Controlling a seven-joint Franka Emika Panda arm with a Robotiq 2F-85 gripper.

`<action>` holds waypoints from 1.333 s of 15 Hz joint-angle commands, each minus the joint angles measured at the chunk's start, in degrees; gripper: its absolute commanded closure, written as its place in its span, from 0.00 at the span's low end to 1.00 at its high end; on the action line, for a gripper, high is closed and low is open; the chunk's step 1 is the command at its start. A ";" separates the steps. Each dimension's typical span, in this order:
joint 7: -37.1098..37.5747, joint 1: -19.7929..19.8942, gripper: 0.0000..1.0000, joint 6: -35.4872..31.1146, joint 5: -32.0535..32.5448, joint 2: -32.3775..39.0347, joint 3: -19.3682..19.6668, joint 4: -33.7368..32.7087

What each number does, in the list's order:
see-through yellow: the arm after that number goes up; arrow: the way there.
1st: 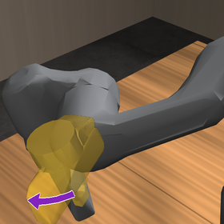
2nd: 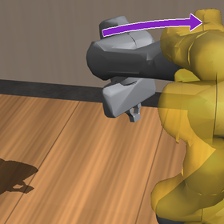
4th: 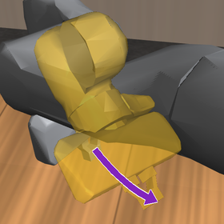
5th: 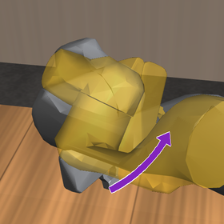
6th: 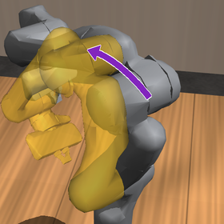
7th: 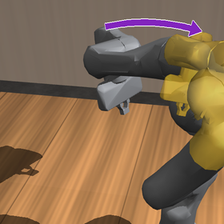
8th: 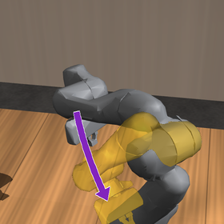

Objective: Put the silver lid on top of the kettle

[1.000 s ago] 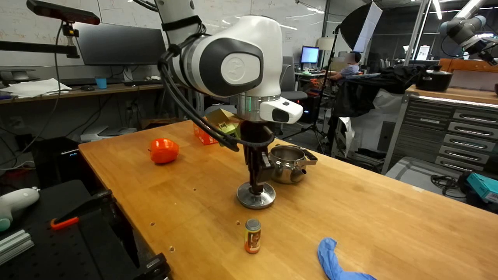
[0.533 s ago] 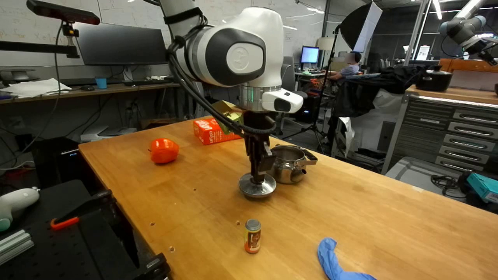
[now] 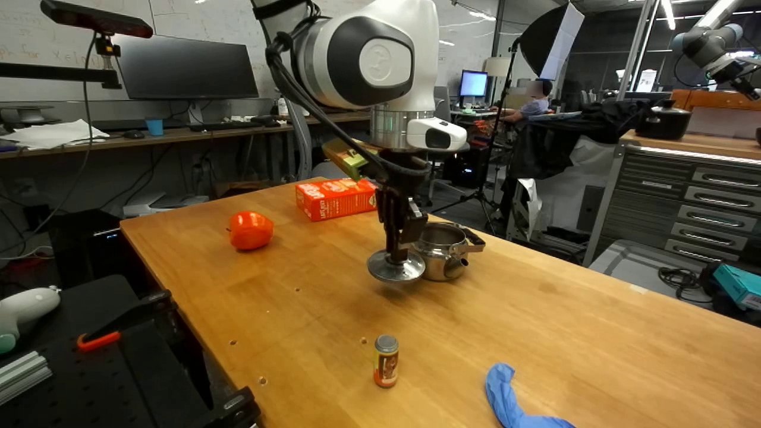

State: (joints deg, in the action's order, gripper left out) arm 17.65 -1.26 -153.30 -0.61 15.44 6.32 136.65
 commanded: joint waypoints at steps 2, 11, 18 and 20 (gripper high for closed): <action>1.67 -0.68 0.88 5.23 2.83 -2.65 0.69 -1.58; 1.20 -0.15 0.88 9.73 2.69 -3.80 -0.68 -3.74; 2.18 -0.13 0.88 10.18 1.62 -2.65 -1.48 -6.09; 2.73 -0.11 0.88 10.09 0.96 -2.34 -1.69 -6.77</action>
State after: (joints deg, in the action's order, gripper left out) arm 18.74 -1.27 -145.13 1.42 12.67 5.17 132.18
